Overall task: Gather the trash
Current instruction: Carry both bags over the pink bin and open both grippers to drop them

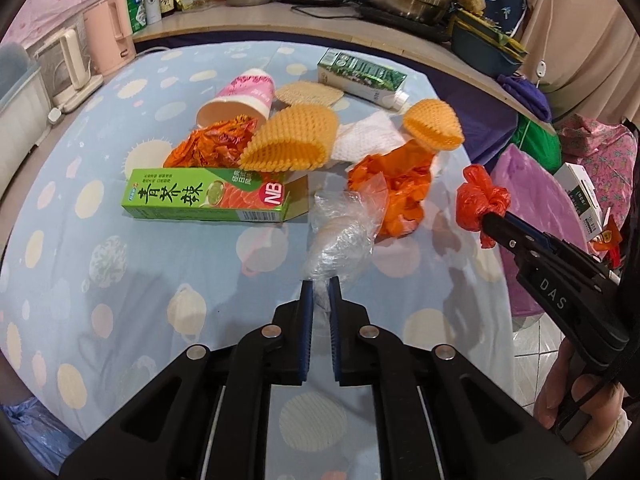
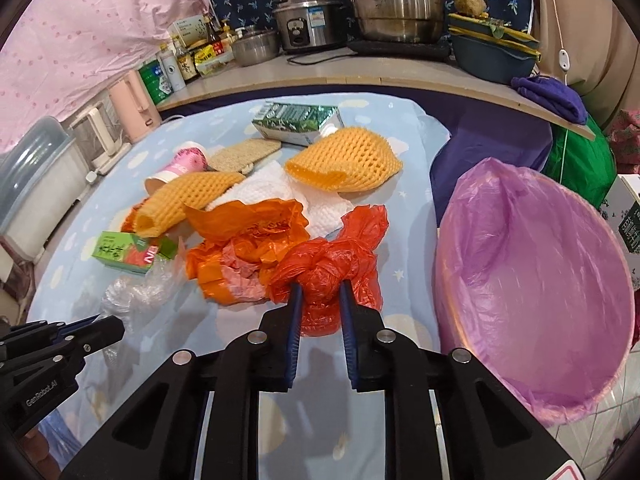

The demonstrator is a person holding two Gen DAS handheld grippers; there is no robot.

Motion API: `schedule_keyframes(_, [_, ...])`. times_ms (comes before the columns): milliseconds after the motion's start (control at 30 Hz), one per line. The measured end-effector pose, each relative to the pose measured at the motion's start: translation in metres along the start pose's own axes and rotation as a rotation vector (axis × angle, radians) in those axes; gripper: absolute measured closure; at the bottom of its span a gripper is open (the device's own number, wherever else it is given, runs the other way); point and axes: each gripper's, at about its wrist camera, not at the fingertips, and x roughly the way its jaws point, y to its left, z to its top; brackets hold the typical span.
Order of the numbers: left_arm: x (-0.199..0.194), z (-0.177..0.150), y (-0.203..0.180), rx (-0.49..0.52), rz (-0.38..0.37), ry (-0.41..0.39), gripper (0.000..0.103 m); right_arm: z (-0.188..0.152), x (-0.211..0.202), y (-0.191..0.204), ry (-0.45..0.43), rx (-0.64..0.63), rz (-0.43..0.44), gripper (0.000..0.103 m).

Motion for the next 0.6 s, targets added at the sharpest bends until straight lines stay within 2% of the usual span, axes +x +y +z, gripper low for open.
schedule_keyframes(333, [-0.044, 0.0, -0.033, 0.068, -0.047, -0.087, 0.096, -0.002, -0.058, -0.025, -0.091, 0.06, -0.001, 0.085])
schedule_keyframes(600, [-0.048, 0.01, -0.099, 0.193, -0.122, -0.118, 0.096, -0.008, -0.081, -0.082, -0.131, 0.157, -0.106, 0.085])
